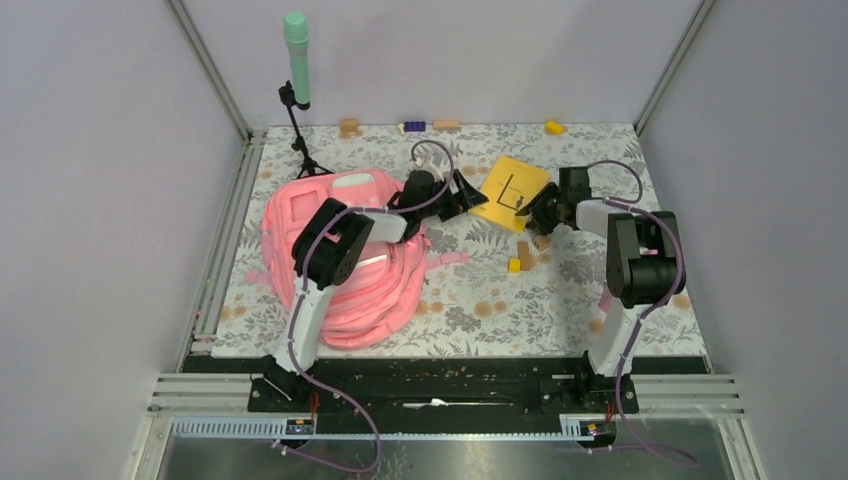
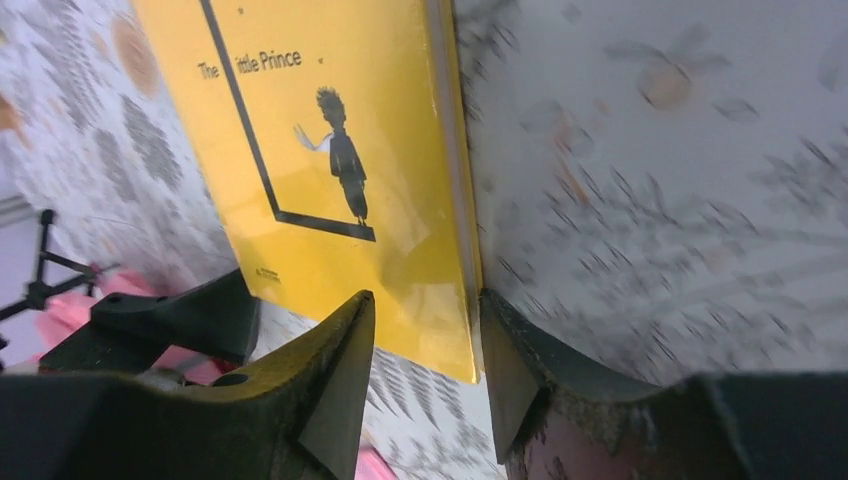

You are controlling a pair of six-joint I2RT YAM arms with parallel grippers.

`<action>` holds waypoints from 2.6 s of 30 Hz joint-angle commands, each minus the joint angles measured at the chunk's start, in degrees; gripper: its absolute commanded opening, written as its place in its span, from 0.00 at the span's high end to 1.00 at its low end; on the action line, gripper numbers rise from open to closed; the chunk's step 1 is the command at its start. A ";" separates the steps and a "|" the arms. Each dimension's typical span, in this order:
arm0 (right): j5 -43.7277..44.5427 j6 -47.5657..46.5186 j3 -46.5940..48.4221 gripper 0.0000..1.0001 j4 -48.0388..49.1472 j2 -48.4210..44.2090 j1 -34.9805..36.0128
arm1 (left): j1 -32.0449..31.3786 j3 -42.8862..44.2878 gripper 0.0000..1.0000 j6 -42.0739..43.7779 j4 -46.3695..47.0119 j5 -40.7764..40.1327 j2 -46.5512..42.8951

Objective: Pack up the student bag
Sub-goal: Move the book to the center of the board, then adjust the book at the center of the board.

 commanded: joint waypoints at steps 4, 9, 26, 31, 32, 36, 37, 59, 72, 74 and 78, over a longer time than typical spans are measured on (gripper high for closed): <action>-2.02 -8.46 -4.22 0.50 -7.41 -9.30 1.22 | -7.68 -18.92 0.14 0.50 7.79 3.40 -10.93; -3.36 -12.19 -7.21 0.50 -10.06 -13.43 1.66 | -11.18 -26.45 0.14 2.67 8.50 1.49 -17.54; -3.97 -27.09 5.82 0.13 -21.03 -9.24 -0.14 | -9.09 -21.63 0.04 8.09 -14.50 -10.73 -27.26; -7.12 -32.15 15.12 0.10 -29.03 -0.65 -0.60 | -8.90 -16.66 0.04 5.73 -15.88 -9.95 -21.48; -7.87 -32.70 16.43 0.10 -30.12 0.52 -0.77 | -8.90 -16.30 0.03 5.08 -15.61 -10.05 -20.46; -12.46 -33.87 19.22 0.09 -32.91 4.32 -1.64 | -8.90 -15.23 0.01 3.26 -14.86 -10.21 -17.31; -13.98 -34.19 19.76 0.09 -33.47 5.16 -1.62 | -8.95 -14.60 0.01 3.06 -14.89 -9.77 -16.37; -40.51 -31.65 17.23 0.35 -29.25 4.01 0.14 | -10.04 -21.20 0.03 -2.00 12.65 -4.28 -18.65; -46.97 -16.40 5.18 0.60 -5.35 -4.85 0.21 | -9.73 -24.54 0.03 -2.81 18.06 1.29 -20.92; -46.50 -16.65 4.61 0.62 -4.61 -4.03 0.44 | -9.76 -24.63 0.03 -3.17 19.70 2.37 -20.60; -43.96 -20.84 5.18 0.64 -8.05 -2.33 1.76 | -9.74 -25.05 0.03 -3.43 22.64 3.73 -19.97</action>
